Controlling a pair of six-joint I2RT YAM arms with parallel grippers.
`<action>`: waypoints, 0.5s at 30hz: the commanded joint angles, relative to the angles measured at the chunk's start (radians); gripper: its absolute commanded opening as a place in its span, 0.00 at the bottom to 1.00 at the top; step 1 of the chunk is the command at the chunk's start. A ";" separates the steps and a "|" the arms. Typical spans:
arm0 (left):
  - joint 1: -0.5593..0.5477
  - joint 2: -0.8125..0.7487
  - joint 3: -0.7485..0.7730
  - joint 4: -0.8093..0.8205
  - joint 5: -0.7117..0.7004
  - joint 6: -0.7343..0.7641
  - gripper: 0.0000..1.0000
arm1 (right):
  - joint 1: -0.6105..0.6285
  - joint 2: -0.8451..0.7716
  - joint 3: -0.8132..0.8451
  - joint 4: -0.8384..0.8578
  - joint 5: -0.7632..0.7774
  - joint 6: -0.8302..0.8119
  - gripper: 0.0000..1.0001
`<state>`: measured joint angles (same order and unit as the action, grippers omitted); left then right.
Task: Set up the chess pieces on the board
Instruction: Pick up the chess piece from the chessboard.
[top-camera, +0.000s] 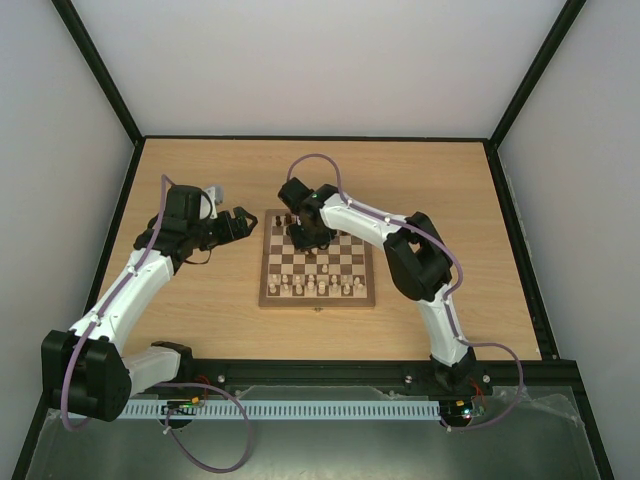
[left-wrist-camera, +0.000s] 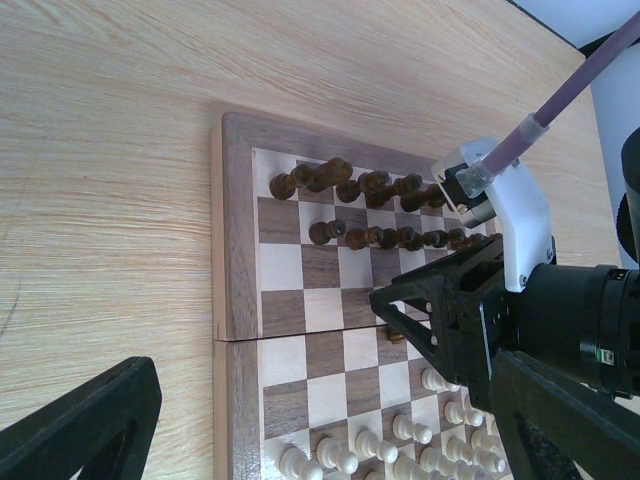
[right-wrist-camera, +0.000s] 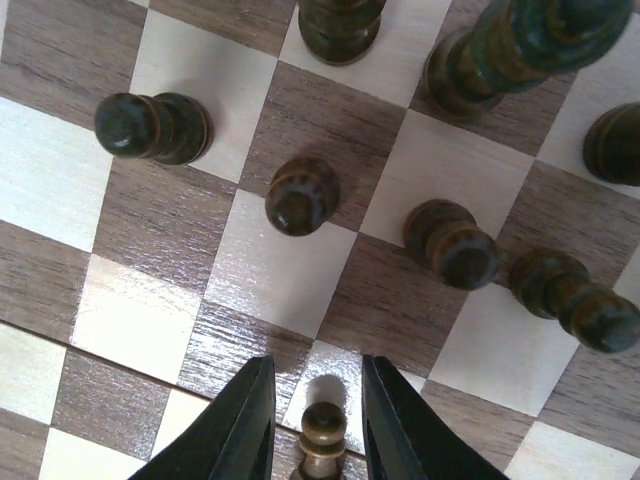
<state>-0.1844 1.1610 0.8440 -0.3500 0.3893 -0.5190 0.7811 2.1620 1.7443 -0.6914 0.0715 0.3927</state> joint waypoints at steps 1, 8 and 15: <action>0.009 -0.009 0.008 -0.001 0.008 0.008 0.93 | 0.009 0.022 0.032 -0.082 0.011 -0.014 0.25; 0.010 -0.010 0.004 -0.001 0.010 0.010 0.93 | 0.016 0.022 0.018 -0.109 0.057 -0.009 0.26; 0.010 -0.011 0.004 0.000 0.011 0.009 0.93 | 0.020 0.024 0.006 -0.117 0.058 -0.018 0.26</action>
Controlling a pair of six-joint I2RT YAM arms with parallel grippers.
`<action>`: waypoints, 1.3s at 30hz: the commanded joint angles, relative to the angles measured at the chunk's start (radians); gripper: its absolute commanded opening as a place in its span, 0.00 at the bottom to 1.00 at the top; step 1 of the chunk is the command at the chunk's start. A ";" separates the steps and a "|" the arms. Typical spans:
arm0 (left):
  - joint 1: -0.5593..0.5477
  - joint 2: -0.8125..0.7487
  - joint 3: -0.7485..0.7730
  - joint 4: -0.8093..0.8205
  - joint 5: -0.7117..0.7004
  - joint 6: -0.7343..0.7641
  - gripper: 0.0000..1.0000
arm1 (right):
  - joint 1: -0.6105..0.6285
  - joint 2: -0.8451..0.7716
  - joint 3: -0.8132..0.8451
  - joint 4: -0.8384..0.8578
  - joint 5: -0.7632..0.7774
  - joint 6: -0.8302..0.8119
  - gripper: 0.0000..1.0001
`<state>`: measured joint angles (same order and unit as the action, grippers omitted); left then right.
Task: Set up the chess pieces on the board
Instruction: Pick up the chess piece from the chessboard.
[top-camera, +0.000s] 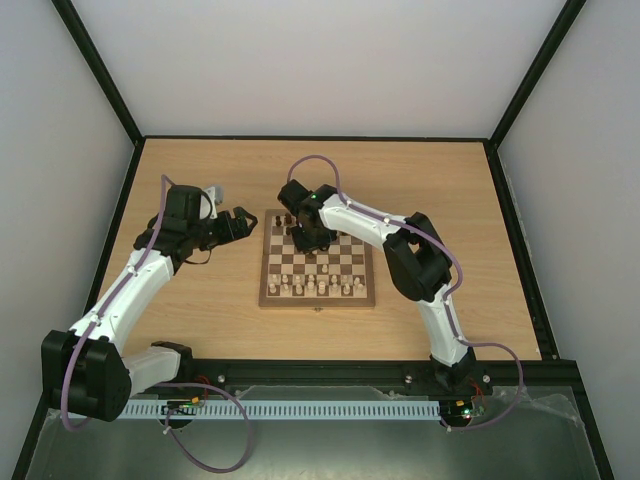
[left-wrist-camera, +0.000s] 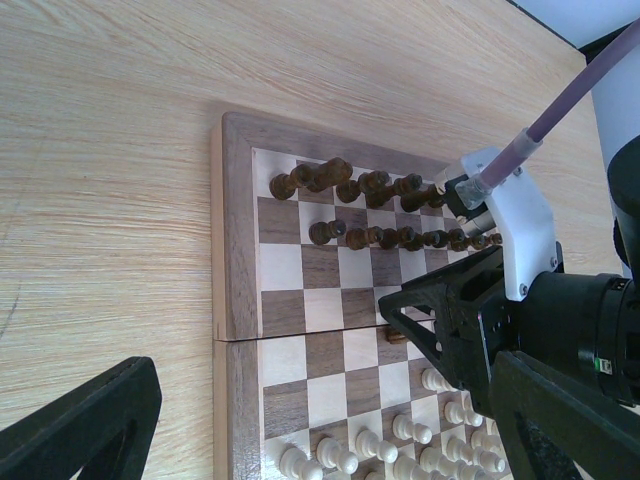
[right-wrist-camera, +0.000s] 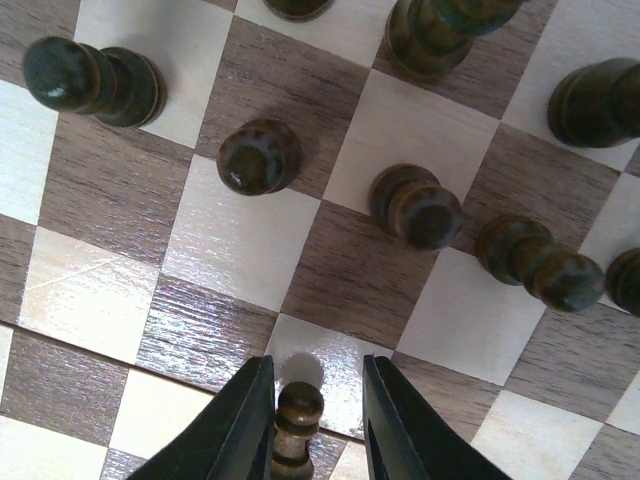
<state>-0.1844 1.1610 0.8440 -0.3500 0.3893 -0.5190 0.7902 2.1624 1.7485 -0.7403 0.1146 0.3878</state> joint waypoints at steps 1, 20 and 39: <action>0.010 -0.011 0.004 0.000 0.011 0.008 0.93 | 0.012 0.023 0.000 -0.068 0.014 -0.013 0.26; 0.010 -0.011 0.001 0.003 0.011 0.007 0.93 | 0.014 0.017 -0.033 -0.064 0.008 -0.010 0.15; 0.007 -0.245 -0.030 0.157 0.297 -0.115 0.93 | -0.058 -0.418 -0.068 0.160 -0.175 0.087 0.08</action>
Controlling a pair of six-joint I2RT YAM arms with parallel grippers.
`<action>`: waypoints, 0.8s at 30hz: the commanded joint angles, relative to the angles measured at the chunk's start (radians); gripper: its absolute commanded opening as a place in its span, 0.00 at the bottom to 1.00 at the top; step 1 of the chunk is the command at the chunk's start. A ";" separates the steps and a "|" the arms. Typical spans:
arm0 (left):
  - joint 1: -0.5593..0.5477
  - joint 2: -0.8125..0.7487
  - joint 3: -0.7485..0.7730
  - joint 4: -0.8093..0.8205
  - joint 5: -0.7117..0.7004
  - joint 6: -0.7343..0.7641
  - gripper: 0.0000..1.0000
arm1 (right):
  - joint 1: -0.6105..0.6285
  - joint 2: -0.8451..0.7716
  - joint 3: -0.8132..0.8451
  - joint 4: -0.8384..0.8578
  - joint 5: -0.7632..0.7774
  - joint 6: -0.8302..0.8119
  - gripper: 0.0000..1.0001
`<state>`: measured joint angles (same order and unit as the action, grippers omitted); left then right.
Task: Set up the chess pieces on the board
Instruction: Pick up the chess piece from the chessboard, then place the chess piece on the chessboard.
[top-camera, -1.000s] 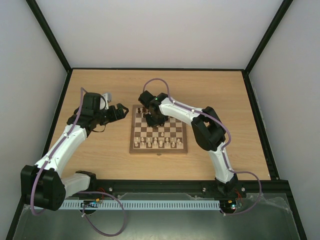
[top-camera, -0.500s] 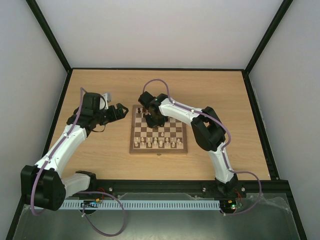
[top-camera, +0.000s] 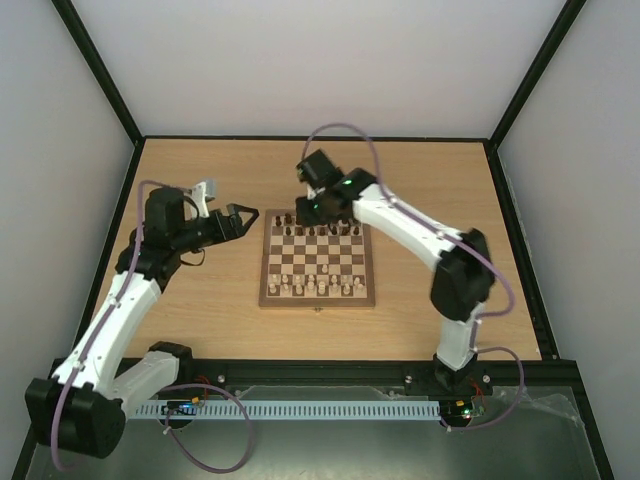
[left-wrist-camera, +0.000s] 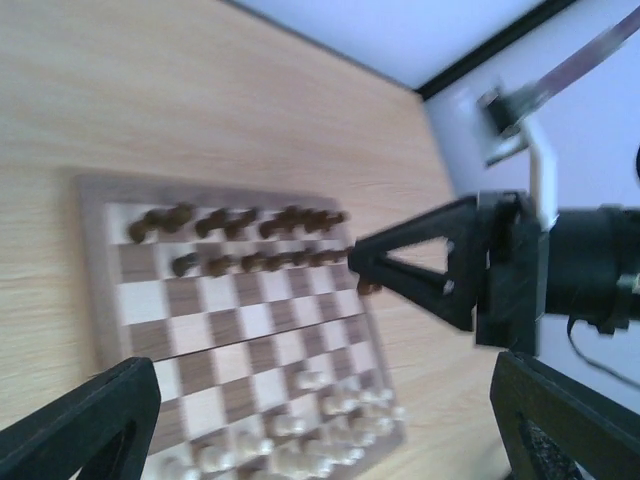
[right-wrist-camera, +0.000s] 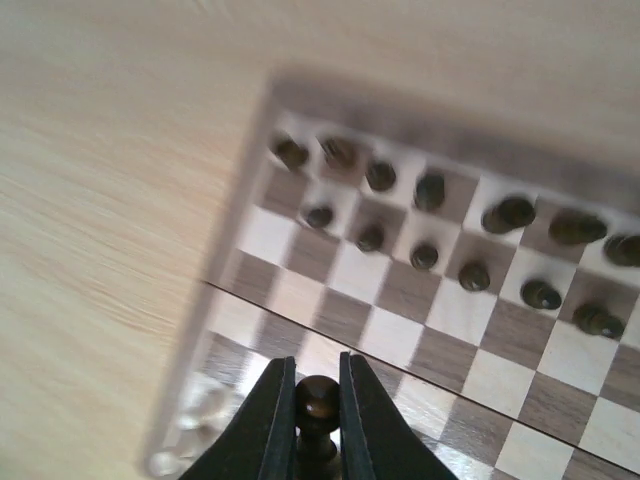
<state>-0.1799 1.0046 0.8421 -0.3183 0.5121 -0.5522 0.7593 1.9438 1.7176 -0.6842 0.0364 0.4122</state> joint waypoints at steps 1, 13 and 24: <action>0.001 -0.117 -0.039 0.161 0.199 -0.110 0.94 | -0.032 -0.245 -0.055 0.146 -0.114 0.085 0.08; -0.236 -0.342 -0.174 0.658 0.121 -0.427 0.99 | -0.034 -0.759 -0.615 1.038 -0.275 0.581 0.09; -0.428 -0.271 -0.231 0.856 -0.025 -0.490 0.98 | 0.004 -0.773 -0.779 1.328 -0.322 0.784 0.09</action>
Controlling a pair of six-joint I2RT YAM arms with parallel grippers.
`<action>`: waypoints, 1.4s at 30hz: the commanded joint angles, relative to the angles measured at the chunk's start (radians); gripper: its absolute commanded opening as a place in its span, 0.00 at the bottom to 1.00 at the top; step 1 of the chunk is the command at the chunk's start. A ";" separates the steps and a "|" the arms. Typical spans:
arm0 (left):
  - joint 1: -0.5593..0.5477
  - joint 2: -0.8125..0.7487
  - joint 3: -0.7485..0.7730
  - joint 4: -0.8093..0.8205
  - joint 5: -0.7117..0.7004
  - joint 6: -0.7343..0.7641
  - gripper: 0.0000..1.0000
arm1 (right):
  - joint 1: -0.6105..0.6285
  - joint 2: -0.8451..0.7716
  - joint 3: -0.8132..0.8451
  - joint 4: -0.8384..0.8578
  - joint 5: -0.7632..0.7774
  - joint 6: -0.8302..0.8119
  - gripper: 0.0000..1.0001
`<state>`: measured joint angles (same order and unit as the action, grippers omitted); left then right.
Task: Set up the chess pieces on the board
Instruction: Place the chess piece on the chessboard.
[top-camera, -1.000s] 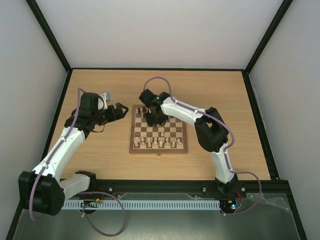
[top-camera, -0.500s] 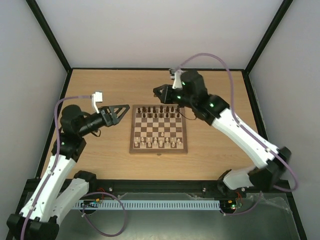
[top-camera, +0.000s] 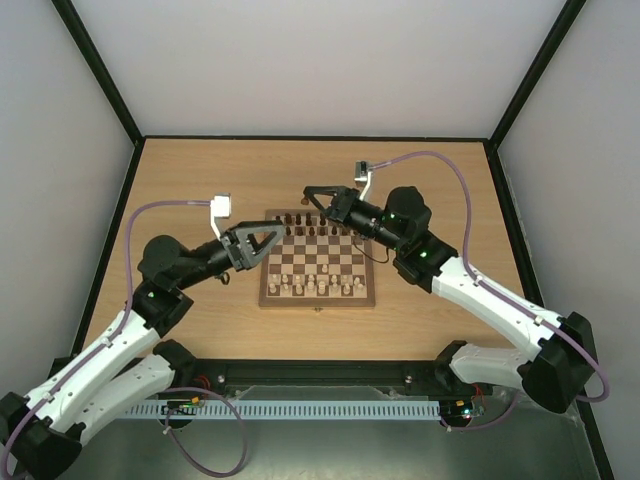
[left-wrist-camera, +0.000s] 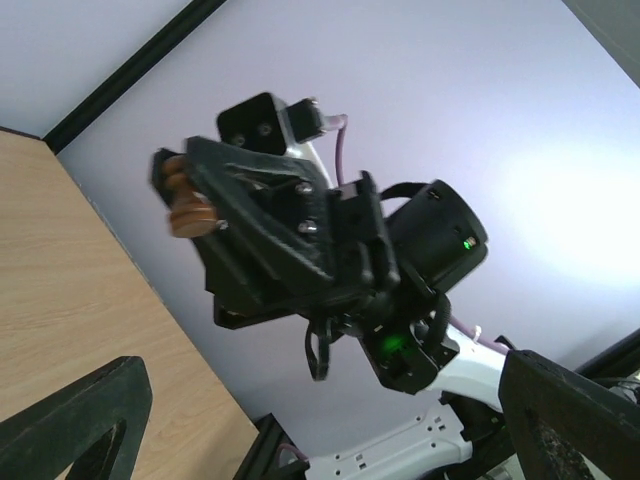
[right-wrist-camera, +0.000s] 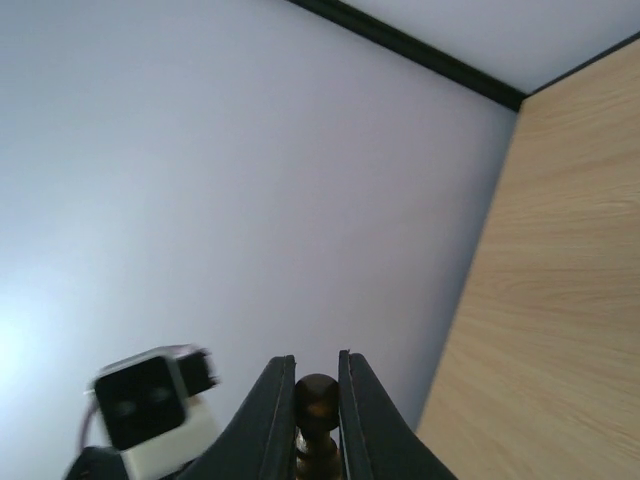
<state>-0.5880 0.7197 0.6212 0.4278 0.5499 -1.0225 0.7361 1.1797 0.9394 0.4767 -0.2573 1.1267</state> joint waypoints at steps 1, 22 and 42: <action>-0.023 0.018 -0.012 0.113 -0.070 -0.017 0.97 | 0.035 -0.010 -0.003 0.168 -0.030 0.070 0.09; -0.056 0.100 -0.034 0.210 -0.161 -0.032 0.69 | 0.099 -0.017 -0.029 0.171 0.024 0.082 0.08; -0.059 0.157 -0.041 0.262 -0.163 -0.058 0.50 | 0.114 0.000 -0.025 0.135 0.070 0.071 0.07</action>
<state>-0.6415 0.8749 0.5869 0.6292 0.3992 -1.0855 0.8413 1.1805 0.9047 0.5880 -0.2119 1.2018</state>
